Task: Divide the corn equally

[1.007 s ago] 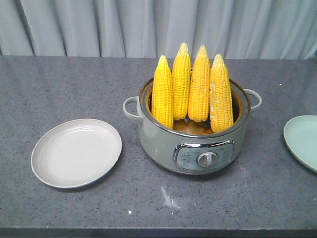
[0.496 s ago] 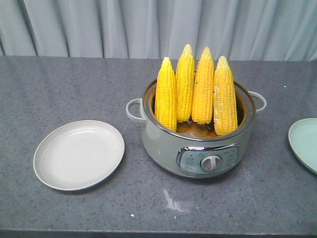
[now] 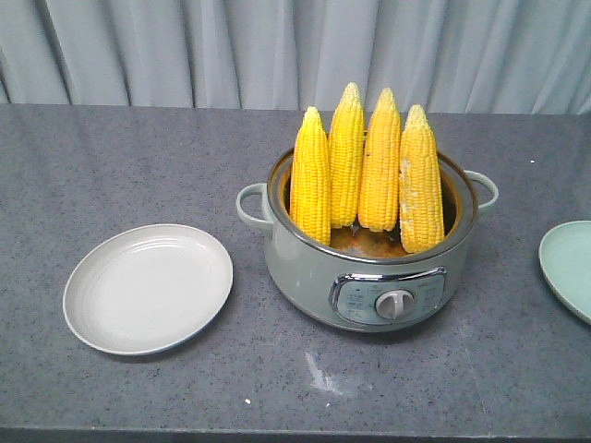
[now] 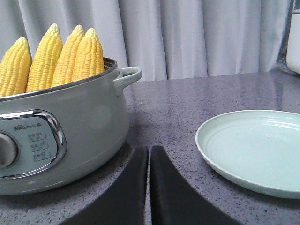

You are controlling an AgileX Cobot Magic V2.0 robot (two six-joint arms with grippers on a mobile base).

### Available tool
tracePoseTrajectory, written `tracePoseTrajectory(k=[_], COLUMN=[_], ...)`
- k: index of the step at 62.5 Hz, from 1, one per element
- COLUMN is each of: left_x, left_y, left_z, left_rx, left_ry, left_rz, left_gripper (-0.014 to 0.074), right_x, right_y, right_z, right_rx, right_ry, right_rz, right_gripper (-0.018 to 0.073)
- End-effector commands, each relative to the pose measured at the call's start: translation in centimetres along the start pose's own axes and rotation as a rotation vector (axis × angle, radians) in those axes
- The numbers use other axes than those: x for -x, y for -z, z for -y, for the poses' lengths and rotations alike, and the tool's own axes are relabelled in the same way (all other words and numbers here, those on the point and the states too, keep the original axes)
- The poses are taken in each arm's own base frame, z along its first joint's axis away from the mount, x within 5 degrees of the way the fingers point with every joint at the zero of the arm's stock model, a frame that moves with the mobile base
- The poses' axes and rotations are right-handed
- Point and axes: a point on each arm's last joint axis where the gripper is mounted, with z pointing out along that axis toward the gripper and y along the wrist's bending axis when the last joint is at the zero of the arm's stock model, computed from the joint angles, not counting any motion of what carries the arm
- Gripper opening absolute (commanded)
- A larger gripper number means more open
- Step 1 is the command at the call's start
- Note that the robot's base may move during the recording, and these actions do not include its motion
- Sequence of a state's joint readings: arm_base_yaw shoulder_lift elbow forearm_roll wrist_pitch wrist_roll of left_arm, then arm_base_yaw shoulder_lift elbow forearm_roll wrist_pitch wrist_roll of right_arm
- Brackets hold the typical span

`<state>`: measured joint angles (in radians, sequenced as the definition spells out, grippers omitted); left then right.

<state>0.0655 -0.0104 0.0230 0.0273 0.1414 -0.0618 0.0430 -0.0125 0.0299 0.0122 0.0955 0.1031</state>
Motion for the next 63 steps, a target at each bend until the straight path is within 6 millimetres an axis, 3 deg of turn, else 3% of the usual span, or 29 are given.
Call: tracePoseTrajectory(k=[1, 63], left_x=[0.25, 0.25], left_y=[0.06, 0.06], left_z=[0.02, 0.02], left_rx=[-0.003, -0.003], left_ry=[0.01, 0.01], left_rz=[0.071, 0.071], left_gripper=[-0.0007, -0.0007], right_x=[0.34, 0.35], right_y=[-0.02, -0.02], right_z=[-0.01, -0.01], right_rx=[0.002, 0.002], right_ry=[0.008, 0.008], right_rz=[0.065, 0.065], right_gripper=[-0.0002, -0.0002])
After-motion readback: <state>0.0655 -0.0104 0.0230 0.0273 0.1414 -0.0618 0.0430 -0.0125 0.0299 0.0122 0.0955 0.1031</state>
